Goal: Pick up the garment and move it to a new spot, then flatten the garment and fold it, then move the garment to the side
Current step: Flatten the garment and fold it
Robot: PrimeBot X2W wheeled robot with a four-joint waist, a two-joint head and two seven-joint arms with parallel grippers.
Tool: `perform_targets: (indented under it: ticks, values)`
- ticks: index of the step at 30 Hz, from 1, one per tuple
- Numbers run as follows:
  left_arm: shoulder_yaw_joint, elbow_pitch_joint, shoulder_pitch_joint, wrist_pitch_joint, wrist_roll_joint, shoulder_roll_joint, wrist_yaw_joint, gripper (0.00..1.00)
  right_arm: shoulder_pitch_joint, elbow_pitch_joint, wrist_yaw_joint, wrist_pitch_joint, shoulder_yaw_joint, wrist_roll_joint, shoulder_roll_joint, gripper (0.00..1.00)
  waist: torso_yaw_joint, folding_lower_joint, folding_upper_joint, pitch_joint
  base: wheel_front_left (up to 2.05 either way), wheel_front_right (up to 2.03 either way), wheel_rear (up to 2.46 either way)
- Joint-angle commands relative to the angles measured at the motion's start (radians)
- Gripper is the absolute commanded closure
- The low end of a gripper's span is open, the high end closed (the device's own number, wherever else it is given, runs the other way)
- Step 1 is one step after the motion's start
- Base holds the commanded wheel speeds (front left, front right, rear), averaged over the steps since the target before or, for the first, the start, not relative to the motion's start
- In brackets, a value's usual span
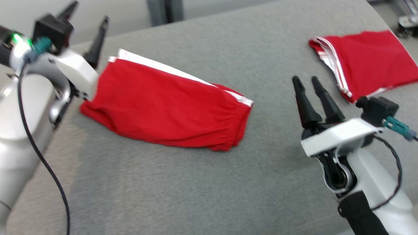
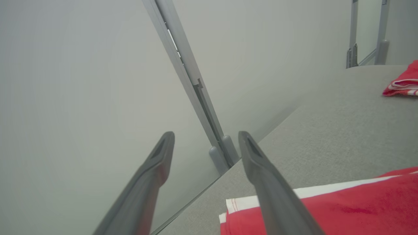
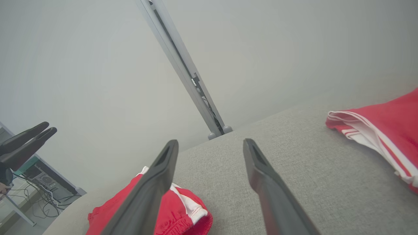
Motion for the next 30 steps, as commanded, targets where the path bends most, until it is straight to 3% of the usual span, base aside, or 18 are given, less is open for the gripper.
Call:
perform_targets:
  ticks: [1,6,12,22,26,30]
  values:
    - [0.045,-0.05,0.049,0.0,0.021,-0.003,0.019,0.0,0.04,-0.028,0.0,0.0,-0.036,-0.057,0.004,0.0,0.094,0.0,0.0,-0.094,0.0,0.0,0.0]
    - [0.247,-0.263,0.264,0.0,0.112,-0.025,0.073,0.0,0.17,-0.149,0.0,0.0,-0.162,-0.274,0.011,0.0,0.183,0.0,0.0,-0.182,0.0,0.0,0.0]
    - [0.436,-0.443,0.515,-0.001,0.219,-0.077,0.089,0.0,0.3,-0.276,0.0,0.0,-0.245,-0.448,0.022,0.0,0.28,0.0,0.0,-0.249,0.0,0.0,0.0]
    - [0.679,-0.619,0.878,-0.001,0.377,-0.247,0.105,0.0,0.449,-0.347,0.0,0.0,-0.348,-0.562,0.07,0.0,0.365,0.0,0.0,-0.288,0.0,0.0,0.0]
    - [0.761,-0.642,0.971,-0.001,0.426,-0.319,0.092,0.0,0.496,-0.347,0.0,0.0,-0.375,-0.567,0.085,0.0,0.378,0.0,0.0,-0.297,0.0,0.0,0.0]
    - [0.822,-0.643,1.041,-0.001,0.475,-0.364,0.052,0.0,0.535,-0.332,0.0,0.0,-0.377,-0.576,0.095,0.0,0.381,0.0,0.0,-0.305,0.0,0.0,0.0]
